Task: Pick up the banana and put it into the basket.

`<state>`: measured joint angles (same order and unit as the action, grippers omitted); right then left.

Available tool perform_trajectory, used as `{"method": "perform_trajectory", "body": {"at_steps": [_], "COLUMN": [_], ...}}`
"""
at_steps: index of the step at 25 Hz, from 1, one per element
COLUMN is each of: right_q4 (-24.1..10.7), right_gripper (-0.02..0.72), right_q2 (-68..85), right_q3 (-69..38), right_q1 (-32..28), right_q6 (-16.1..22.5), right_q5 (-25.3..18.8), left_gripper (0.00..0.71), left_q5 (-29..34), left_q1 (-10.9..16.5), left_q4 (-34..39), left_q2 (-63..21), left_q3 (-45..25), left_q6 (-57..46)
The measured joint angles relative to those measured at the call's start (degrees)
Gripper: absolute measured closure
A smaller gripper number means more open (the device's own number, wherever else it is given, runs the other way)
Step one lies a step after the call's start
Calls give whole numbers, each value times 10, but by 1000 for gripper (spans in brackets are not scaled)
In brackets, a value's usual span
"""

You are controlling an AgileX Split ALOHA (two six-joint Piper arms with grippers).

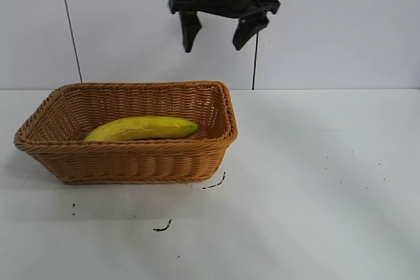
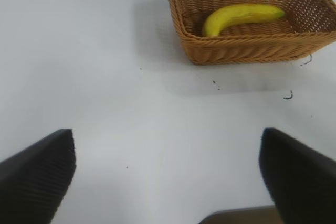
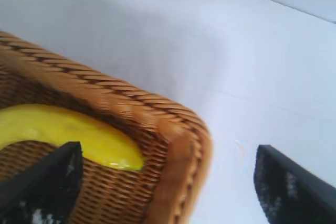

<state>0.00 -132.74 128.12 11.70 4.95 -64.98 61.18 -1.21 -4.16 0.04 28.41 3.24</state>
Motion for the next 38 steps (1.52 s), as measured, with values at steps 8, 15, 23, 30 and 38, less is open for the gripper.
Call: {"method": "perform_trajectory", "body": {"at_steps": [8, 15, 23, 30, 38], "right_q4": [0, 11, 12, 23, 23], "right_gripper": [85, 85, 85, 85, 85], "right_q2": [0, 3, 99, 277, 523], "right_q3": [0, 0, -99, -323, -579], "right_q1": [-100, -107, -105, -105, -105], "right_q6": [-24, -33, -34, -40, -45], "right_q5": [-47, -47, -47, -47, -47], "left_gripper": [20, 20, 20, 20, 20], "left_q5": [0, 0, 0, 0, 0], "left_q1": [0, 0, 0, 0, 0], "left_q4": [0, 0, 0, 0, 0], "left_q2": [0, 0, 0, 0, 0], "left_q3": [0, 0, 0, 0, 0], "left_q6": [0, 0, 0, 0, 0]}}
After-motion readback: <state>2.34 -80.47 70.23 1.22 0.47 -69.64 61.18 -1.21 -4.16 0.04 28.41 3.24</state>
